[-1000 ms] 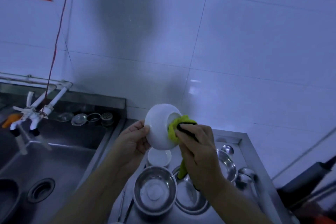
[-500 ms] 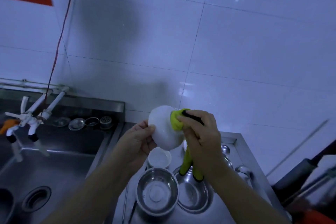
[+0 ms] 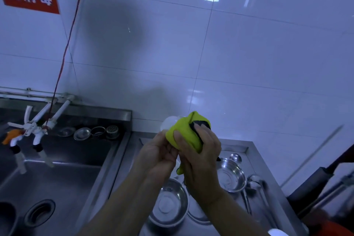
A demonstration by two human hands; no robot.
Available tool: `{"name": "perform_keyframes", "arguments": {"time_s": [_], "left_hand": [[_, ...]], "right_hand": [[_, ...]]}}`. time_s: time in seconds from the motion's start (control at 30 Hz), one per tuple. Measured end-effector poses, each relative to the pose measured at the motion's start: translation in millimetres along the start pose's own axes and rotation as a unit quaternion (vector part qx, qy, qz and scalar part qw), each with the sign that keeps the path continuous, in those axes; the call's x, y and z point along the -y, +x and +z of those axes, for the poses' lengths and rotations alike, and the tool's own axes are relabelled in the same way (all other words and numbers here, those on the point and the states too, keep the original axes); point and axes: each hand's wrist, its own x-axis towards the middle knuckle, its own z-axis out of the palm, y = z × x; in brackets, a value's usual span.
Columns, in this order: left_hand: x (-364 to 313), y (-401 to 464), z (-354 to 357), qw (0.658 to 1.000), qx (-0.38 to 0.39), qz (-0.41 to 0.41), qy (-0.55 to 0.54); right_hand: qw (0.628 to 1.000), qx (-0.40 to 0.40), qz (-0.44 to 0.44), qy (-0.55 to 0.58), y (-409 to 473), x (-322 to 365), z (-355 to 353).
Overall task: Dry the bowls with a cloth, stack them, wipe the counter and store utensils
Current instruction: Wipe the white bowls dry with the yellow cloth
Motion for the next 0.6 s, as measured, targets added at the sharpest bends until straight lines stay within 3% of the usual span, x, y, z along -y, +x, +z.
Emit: {"name": "perform_keyframes", "arguments": {"time_s": [0.07,0.17,0.3,0.47,0.6], "left_hand": [[0.2,-1.3,-1.0,0.999,-0.018,-0.015,-0.034],[3.4,-2.7,-5.8,0.997,-0.031,-0.015,-0.073],[8.3,-5.0,-13.5,0.998,-0.022,-0.016,-0.061],[13.7,-1.3,-24.6,0.999,0.021,-0.022,0.038],[16.4,6.7,-25.8,0.985,0.079,-0.015,0.154]], "right_hand": [[1.0,-0.018,0.011,0.018,-5.6,-4.1,-2.4],[0.984,-0.027,0.137,0.115,-6.6,-5.6,-5.2],[0.906,-0.05,0.305,0.289,0.9,-5.8,-12.4],[0.833,-0.028,0.401,0.381,15.0,-24.7,-23.7],[0.833,0.024,0.404,0.377,21.1,-42.4,-36.9]]}}
